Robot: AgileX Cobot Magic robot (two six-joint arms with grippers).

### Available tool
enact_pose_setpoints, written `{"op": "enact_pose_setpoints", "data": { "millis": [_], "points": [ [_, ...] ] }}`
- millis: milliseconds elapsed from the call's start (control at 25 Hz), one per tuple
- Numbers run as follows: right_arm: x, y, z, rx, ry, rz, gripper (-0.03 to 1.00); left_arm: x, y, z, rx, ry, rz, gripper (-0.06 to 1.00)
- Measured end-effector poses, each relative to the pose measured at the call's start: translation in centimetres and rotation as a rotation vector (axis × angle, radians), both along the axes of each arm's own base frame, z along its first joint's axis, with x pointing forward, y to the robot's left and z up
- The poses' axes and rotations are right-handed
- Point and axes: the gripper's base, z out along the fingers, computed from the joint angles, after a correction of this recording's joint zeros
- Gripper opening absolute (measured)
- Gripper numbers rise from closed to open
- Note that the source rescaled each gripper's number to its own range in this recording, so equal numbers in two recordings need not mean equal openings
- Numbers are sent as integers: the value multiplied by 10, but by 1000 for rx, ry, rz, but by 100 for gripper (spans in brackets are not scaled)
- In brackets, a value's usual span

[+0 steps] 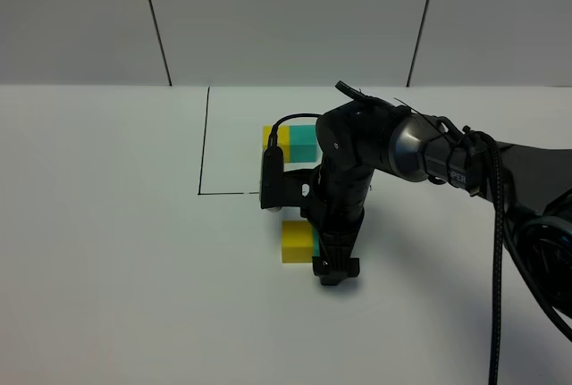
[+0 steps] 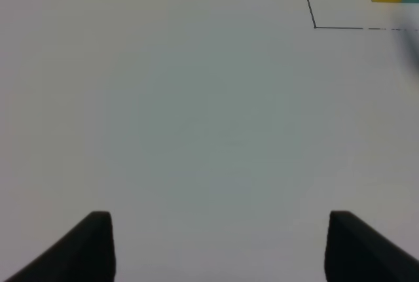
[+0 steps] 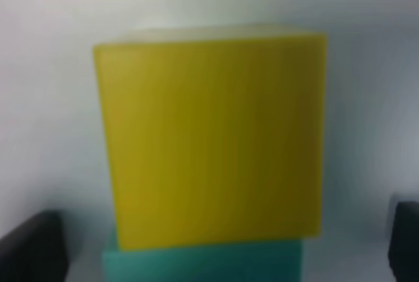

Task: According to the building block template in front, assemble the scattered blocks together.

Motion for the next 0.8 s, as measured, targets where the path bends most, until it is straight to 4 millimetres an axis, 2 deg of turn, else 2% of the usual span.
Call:
{"op": "enact_pose_setpoints", "data": {
  "millis": [240, 480, 800],
  "points": [
    [-6, 10, 6, 14, -11, -4, 100, 0, 0, 0, 0, 0, 0, 47],
    [-10, 13, 36, 58, -60, -13, 100, 0, 0, 0, 0, 0, 0, 47],
    [-12, 15, 38, 67, -58, -31, 100, 0, 0, 0, 1, 0, 0, 47]
  ]
}}
